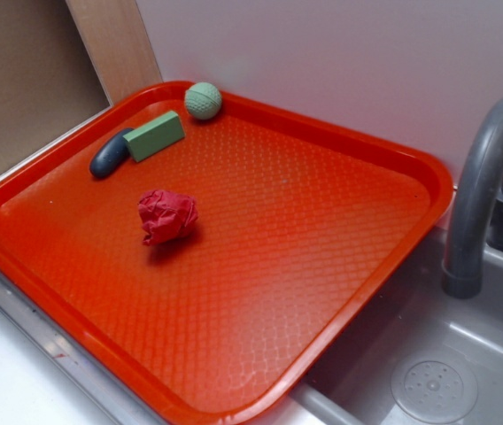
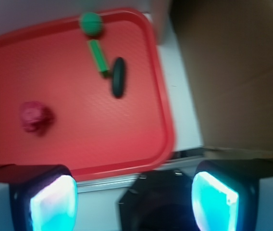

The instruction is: Grab the red paper.

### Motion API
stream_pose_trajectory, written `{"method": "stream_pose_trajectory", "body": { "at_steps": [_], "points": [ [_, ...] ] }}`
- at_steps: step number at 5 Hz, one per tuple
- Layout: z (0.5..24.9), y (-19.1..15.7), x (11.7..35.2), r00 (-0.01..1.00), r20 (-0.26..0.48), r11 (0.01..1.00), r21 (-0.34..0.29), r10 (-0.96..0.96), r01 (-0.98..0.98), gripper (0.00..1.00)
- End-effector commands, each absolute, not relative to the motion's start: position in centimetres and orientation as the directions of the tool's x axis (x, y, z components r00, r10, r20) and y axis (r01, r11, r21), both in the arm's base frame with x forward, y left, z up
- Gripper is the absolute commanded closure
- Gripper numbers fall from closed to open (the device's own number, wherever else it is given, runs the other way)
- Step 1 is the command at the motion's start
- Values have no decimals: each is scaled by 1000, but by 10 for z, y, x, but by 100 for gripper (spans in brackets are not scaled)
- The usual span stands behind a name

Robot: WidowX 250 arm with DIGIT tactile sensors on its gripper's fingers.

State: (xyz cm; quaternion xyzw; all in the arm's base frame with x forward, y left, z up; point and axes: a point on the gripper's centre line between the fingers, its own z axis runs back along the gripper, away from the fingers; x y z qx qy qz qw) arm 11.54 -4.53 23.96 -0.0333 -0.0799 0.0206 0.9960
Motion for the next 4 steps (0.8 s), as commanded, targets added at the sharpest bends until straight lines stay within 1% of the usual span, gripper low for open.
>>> {"method": "stream_pose_trajectory", "body": {
  "at_steps": [1,2,3,4],
  "points": [
    [227,-117,122,990,138,995,-98,19,-5,0],
    [207,-151,140,994,111,995,-102,14,-3,0],
    [184,-175,155,995,103,998,-62,14,-8,0],
    [158,-193,173,995,97,999,-38,10,-6,0]
  ]
}}
